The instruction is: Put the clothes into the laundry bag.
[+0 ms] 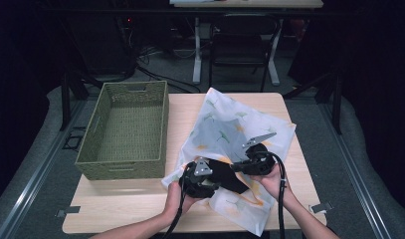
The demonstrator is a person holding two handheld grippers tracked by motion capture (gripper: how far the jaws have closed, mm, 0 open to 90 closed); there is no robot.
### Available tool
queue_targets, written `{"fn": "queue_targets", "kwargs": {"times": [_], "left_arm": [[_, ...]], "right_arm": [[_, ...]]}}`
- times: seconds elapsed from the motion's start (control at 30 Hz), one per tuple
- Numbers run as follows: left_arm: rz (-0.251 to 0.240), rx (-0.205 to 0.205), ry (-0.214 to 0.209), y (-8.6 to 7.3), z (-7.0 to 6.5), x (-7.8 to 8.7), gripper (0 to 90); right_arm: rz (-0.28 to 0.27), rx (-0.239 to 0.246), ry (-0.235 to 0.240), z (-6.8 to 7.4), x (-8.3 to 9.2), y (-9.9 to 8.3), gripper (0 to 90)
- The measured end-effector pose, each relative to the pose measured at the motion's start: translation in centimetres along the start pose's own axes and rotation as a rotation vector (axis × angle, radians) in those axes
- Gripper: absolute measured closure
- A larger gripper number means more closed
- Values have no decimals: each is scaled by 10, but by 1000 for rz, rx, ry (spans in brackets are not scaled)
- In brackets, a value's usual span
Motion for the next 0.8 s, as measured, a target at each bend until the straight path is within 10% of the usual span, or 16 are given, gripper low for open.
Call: {"fn": "queue_targets", "kwargs": {"times": [0.2, 0.43, 0.63, 0.8], "left_arm": [[10, 7, 33, 4, 9, -29, 331], [-81, 5, 62, 15, 21, -49, 851], [-208, 92, 139, 25, 26, -49, 856], [-167, 107, 133, 23, 31, -55, 781]], "right_arm": [[-14, 5, 9, 2, 0, 1, 885], [-6, -4, 26, 3, -1, 0, 886], [0, -6, 35, 3, 1, -1, 886], [34, -17, 41, 1, -2, -5, 886]]}}
Point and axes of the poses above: each handheld gripper's, and its own axes: x roughly backward along the jaws, y roughly out of its top, z roughly to its left, the point moved 2 cm from there along -x, roughly forward along the jaws, and after that the axes turned 6 degrees about x, right-handed, at the moved point
